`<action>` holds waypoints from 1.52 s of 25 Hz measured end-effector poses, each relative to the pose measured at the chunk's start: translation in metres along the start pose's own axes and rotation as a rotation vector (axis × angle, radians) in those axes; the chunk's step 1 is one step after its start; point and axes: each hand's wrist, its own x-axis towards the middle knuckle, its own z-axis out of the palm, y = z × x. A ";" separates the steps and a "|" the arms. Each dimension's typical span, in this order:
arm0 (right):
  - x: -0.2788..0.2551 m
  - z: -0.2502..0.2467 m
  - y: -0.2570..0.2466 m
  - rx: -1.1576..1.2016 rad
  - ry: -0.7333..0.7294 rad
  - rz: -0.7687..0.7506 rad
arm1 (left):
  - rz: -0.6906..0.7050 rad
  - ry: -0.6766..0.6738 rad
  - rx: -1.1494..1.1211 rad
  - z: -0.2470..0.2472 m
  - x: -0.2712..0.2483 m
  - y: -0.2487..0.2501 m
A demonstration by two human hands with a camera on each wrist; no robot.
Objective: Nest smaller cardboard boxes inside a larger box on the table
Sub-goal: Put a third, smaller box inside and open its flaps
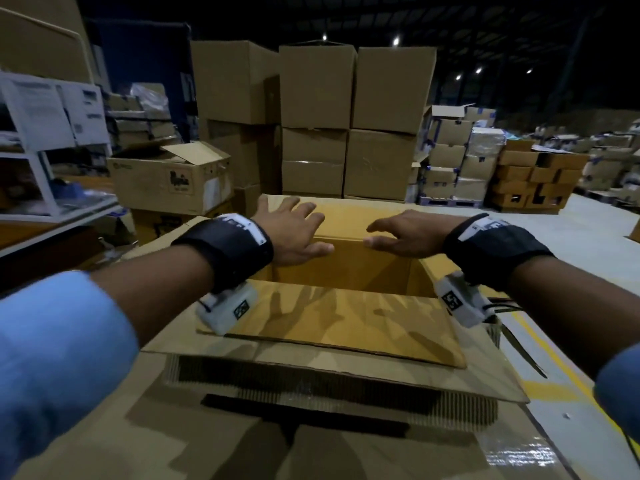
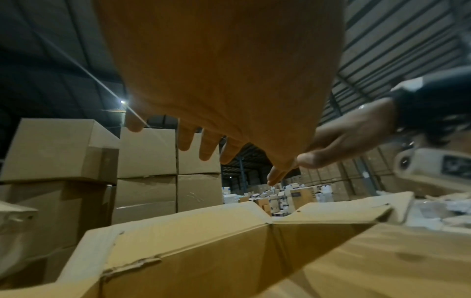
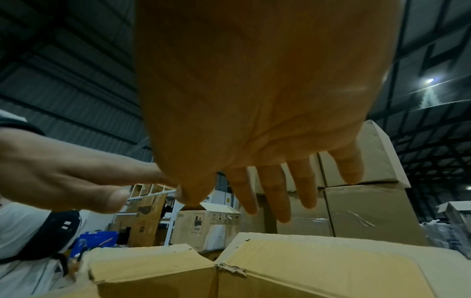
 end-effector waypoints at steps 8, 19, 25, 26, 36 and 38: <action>0.077 0.000 -0.007 -0.038 0.038 -0.003 | 0.011 0.026 -0.031 0.015 0.094 -0.013; 0.221 0.080 0.038 -0.112 -0.095 0.175 | 0.113 -0.180 -0.021 0.116 0.236 -0.042; 0.259 0.107 0.060 -0.081 -0.128 0.184 | 0.170 -0.182 -0.120 0.160 0.276 -0.054; 0.262 0.108 0.061 -0.061 -0.122 0.180 | 0.185 -0.169 -0.130 0.163 0.282 -0.055; 0.257 0.109 0.060 -0.006 -0.066 0.200 | 0.195 -0.075 -0.125 0.174 0.287 -0.055; 0.254 0.111 0.058 -0.033 -0.037 0.207 | 0.192 -0.061 -0.123 0.173 0.281 -0.055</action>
